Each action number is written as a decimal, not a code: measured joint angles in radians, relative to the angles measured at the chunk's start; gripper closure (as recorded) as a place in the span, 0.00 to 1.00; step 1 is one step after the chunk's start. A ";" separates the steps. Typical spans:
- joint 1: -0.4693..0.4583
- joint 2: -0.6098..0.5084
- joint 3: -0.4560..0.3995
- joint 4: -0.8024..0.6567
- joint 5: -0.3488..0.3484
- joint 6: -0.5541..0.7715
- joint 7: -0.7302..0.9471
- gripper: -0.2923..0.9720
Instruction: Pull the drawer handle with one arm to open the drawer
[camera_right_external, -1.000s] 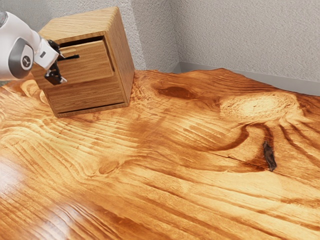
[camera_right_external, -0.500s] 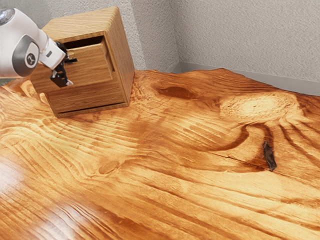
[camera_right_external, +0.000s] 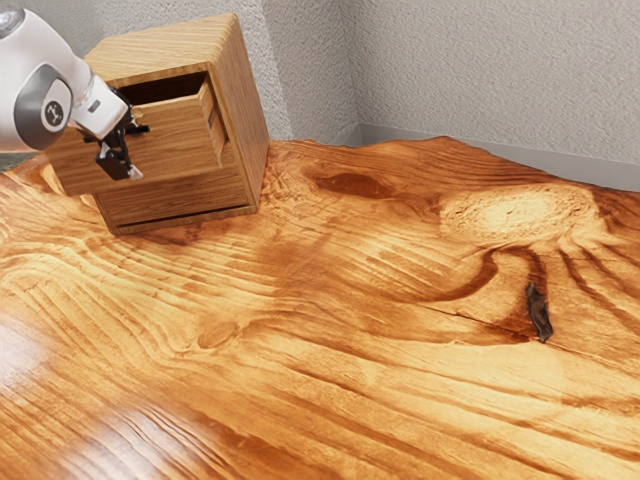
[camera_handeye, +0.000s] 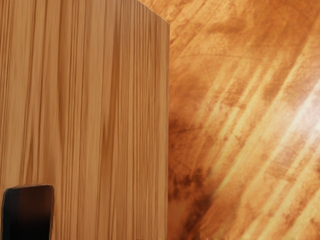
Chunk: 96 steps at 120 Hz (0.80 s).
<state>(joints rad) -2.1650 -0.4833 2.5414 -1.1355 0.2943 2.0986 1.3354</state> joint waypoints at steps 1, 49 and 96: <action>0.000 0.001 0.000 -0.002 0.000 -0.001 -0.001 0.22; -0.002 0.030 0.003 -0.027 -0.003 -0.083 -0.024 0.02; -0.003 0.073 0.006 -0.035 0.003 -0.120 -0.043 0.37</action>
<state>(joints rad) -2.1685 -0.4104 2.5473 -1.1700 0.2972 1.9790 1.2923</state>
